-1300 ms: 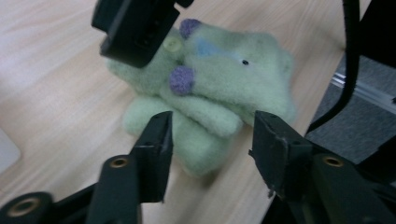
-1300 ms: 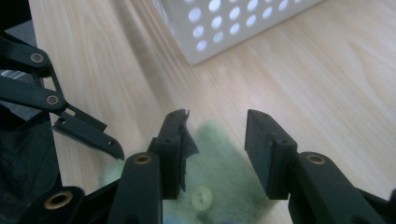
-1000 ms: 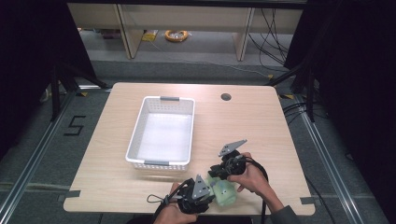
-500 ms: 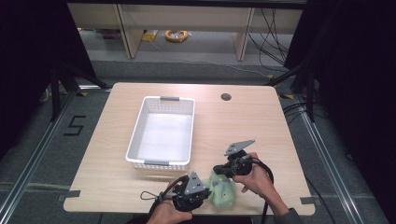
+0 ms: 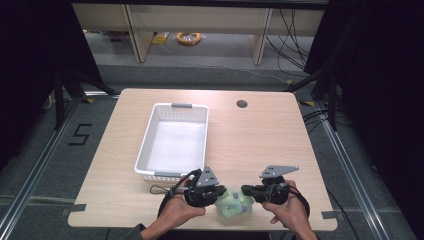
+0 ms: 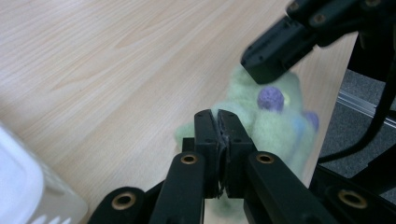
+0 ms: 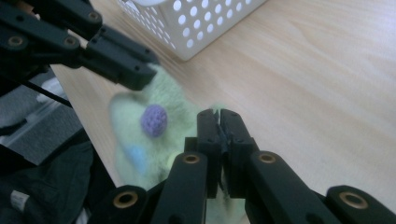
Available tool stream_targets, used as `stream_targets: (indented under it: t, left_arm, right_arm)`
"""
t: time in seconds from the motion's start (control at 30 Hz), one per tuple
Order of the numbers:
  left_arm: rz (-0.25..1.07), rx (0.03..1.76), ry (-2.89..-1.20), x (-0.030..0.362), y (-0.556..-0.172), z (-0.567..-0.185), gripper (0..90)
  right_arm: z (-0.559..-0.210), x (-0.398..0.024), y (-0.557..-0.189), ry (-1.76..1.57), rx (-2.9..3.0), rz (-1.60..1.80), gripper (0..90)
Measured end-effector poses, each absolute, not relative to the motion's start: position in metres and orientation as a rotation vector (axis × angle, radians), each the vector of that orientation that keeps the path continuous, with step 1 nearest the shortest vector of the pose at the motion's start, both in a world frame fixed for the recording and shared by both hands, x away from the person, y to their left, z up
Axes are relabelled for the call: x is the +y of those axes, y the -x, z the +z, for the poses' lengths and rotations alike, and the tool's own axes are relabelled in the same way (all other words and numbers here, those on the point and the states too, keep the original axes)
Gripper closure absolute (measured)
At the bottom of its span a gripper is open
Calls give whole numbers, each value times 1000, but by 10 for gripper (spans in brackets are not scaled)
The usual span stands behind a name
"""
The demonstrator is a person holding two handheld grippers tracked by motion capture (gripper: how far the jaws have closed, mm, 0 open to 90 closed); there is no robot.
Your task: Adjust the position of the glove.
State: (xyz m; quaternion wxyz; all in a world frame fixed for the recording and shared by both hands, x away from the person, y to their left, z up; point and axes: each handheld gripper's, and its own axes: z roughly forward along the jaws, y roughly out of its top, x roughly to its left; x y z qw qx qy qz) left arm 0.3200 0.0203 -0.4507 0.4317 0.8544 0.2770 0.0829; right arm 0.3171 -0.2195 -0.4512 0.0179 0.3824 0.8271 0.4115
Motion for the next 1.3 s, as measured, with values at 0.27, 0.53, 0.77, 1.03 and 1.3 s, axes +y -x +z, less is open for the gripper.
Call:
stream_targets:
  t: [0.27,0.53,0.77,1.03,1.3]
  left_arm:
    - [183,721,-2159,7,-339,-462,871]
    - [143,735,-2155,2,-345,-476,832]
    - [176,760,-2158,14,-348,-473,755]
    - [169,831,-2077,30,-328,-461,537]
    - [56,910,-2036,48,-308,-474,446]
  right_arm:
    - [-463,-226,-309,-1209,2525,1210,881]
    - [-473,-229,-306,-1243,2532,1139,875]
    - [-476,-231,-307,-1266,2497,1165,799]
    - [-469,-239,-307,-1298,2437,1231,605]
    - [-471,-243,-301,-1365,2441,1223,542]
